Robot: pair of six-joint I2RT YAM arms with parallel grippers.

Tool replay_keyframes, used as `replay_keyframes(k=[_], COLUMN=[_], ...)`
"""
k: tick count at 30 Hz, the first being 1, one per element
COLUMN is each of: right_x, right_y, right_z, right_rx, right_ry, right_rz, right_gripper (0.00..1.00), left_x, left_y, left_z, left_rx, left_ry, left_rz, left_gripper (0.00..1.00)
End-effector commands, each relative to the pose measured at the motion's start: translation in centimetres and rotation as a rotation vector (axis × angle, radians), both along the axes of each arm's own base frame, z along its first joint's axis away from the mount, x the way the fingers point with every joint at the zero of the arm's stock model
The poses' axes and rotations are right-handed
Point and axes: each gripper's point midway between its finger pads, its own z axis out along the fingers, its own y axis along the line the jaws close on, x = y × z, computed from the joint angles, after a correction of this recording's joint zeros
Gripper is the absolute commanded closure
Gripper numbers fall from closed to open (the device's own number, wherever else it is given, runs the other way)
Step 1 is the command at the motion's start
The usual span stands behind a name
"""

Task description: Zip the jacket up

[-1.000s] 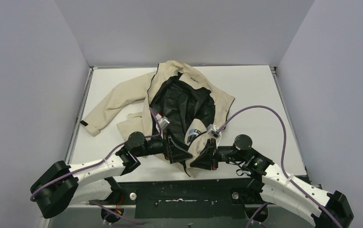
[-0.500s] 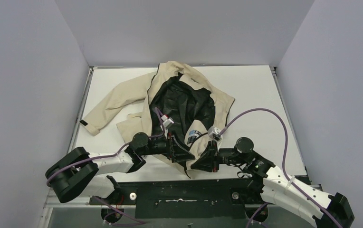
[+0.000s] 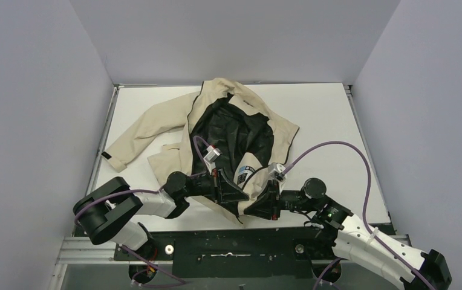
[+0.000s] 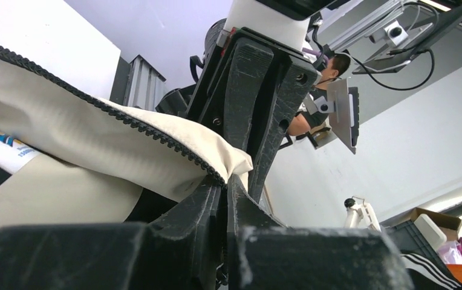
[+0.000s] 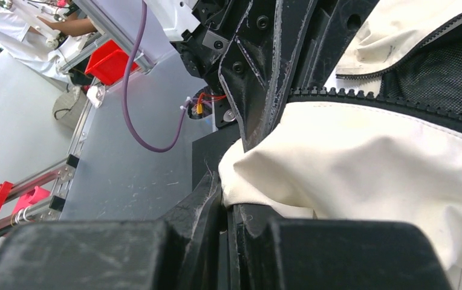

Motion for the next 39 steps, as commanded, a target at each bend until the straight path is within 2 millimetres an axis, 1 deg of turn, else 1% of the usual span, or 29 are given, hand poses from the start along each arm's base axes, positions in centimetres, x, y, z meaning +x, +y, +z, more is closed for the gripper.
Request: replay_keyframes(k=[1,5,8,9,12,16,21,28,33,39], right_x=[0.8,1.6,2.3,2.3,2.6,2.7,2.9,3.8,4.4,4.6], right_y=[0.0,-0.1,-0.1,0.0,0.4,1.0,1.7,2.1,2.1,2.5], right_z=[1.0,0.8,1.1,1.3,1.8,2.8,3.1,3.4,3.6,3.6], right_rx=[0.037,0.028,0.039,0.049,0.067,0.107,0.107,0.12,0.127,0.121], right_ry=[-0.05,-0.03,-0.009,-0.004,0.014,0.018,0.021,0.021,0.024,0.019], right_rz=[-0.054,-0.108,-0.151,-0.154,-0.165,-0.171,-0.184,-0.242,-0.281,-0.276], right_gripper=[1.0,1.0,0.99,0.96,0.79,0.69,0.6,0.59,0.63,0.68], left_x=[-0.5,0.7,1.7,2.0,2.7,3.2,3.7,3.5,3.3,3.4], left_y=[0.8,1.0,0.8,0.8,0.9,1.0,1.2,1.5,1.8,1.9], left_z=[3.9,4.2,3.8,3.7,3.8,4.0,3.9,4.1,3.9,3.8], left_rx=[-0.133,-0.11,-0.057,-0.047,-0.029,-0.028,-0.03,-0.046,-0.047,-0.048], left_ry=[-0.103,-0.12,-0.125,-0.127,-0.135,-0.129,-0.108,-0.101,-0.094,-0.089], left_rz=[-0.007,0.065,0.127,0.145,0.193,0.23,0.255,0.258,0.264,0.271], left_gripper=[1.0,1.0,1.0,1.0,1.0,1.0,1.0,1.0,1.0,1.0])
